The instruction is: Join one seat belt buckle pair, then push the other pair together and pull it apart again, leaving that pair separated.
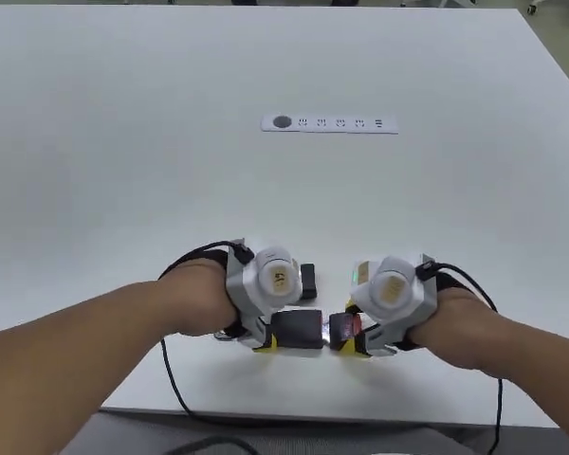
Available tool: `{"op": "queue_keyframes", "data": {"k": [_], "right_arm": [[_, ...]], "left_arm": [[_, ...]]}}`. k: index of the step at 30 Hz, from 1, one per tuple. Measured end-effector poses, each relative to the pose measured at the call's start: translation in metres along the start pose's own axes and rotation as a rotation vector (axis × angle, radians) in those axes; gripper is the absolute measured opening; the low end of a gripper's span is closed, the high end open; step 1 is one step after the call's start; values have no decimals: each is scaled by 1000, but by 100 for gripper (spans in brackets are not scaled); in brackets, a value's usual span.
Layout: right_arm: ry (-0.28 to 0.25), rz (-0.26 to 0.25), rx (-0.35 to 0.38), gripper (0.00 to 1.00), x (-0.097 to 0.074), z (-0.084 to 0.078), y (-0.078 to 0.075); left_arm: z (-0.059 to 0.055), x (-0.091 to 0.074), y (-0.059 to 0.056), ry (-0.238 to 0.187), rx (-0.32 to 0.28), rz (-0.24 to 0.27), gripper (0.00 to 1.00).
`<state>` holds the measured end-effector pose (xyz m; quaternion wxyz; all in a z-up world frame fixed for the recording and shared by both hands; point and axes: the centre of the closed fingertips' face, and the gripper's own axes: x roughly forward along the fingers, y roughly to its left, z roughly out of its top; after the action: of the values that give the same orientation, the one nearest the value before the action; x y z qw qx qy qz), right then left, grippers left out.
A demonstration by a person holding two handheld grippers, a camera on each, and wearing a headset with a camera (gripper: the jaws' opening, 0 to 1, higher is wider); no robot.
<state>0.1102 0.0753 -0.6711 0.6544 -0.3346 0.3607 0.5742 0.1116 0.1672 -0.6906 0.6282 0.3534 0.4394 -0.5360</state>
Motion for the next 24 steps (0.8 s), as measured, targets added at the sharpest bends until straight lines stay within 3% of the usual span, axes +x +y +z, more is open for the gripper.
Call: {"op": "queue_keyframes", "data": {"k": [4,7,10,15,17,21,24], "right_arm": [[-13,14,-1,33,-5,-2,-9],[-23,-2,8,32,-13,-3,-19],[-24,-15,18,31,-21,-5,-27],[-4,-51,33,32,-27,-23,-46],[-3,-59,49,32,-31,-28,-52],[9,-78,80,32,-36,-46,-66],[20,-91,91,33,-42,-57,-74]], "left_arm": [[3,-11,4,-5,-17,-3,34],[7,-19,15,-19,-58,1,35],[15,-25,21,-43,-63,7,36],[16,-25,42,-36,-62,35,36],[19,-25,41,-35,-57,38,37],[27,-23,53,-46,-63,52,38],[26,-19,63,-23,-46,55,38]]}}
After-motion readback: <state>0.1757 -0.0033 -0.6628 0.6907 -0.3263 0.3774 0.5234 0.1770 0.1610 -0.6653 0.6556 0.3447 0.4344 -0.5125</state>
